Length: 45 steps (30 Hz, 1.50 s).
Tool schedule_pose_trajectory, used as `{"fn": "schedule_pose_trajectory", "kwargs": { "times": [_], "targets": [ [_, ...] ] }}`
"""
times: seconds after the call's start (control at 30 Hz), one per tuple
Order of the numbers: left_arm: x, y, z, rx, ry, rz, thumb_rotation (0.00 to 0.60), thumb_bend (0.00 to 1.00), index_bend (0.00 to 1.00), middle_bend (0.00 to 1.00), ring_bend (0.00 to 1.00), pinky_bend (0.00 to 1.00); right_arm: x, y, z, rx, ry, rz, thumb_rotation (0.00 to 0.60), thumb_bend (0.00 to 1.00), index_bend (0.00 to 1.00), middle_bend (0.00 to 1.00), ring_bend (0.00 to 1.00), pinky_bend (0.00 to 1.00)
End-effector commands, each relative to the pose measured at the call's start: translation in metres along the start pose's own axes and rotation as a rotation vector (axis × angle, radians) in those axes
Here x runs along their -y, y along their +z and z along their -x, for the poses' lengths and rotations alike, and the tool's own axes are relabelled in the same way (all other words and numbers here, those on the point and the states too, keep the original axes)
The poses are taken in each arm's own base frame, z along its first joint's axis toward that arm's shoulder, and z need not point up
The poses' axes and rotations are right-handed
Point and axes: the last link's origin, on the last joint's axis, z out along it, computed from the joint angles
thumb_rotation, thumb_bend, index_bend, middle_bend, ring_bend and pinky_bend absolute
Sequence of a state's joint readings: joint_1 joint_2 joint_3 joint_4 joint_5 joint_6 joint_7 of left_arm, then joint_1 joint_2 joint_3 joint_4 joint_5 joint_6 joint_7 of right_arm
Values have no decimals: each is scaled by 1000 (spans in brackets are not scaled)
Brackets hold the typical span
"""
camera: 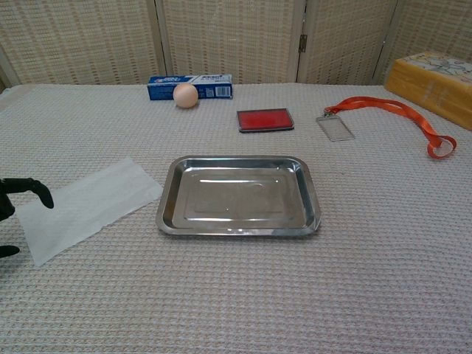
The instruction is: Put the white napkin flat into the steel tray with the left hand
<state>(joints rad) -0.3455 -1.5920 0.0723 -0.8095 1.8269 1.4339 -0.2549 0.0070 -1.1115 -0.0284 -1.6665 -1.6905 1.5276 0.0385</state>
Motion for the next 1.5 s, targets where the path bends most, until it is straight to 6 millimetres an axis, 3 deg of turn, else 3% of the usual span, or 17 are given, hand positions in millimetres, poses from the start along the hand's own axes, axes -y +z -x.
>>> {"fn": "schedule_pose_trajectory", "kwargs": {
  "times": [0.03, 0.87, 1.5],
  "targets": [
    [2, 4, 4, 14, -8, -6, 600, 220, 384, 1000, 1000, 1000, 0, 1, 0, -4, -1, 1, 600, 309, 0, 0, 0, 0],
    [11, 1, 15, 78, 2, -29, 600, 215, 368, 1000, 1000, 1000, -1, 4, 5, 12, -9, 5, 600, 309, 0, 0, 0, 0],
    [6, 16, 26, 59, -10, -30, 600, 217, 374, 1000, 1000, 1000, 0, 5, 7, 7, -20, 3, 600, 310, 0, 0, 0, 0]
  ]
}}
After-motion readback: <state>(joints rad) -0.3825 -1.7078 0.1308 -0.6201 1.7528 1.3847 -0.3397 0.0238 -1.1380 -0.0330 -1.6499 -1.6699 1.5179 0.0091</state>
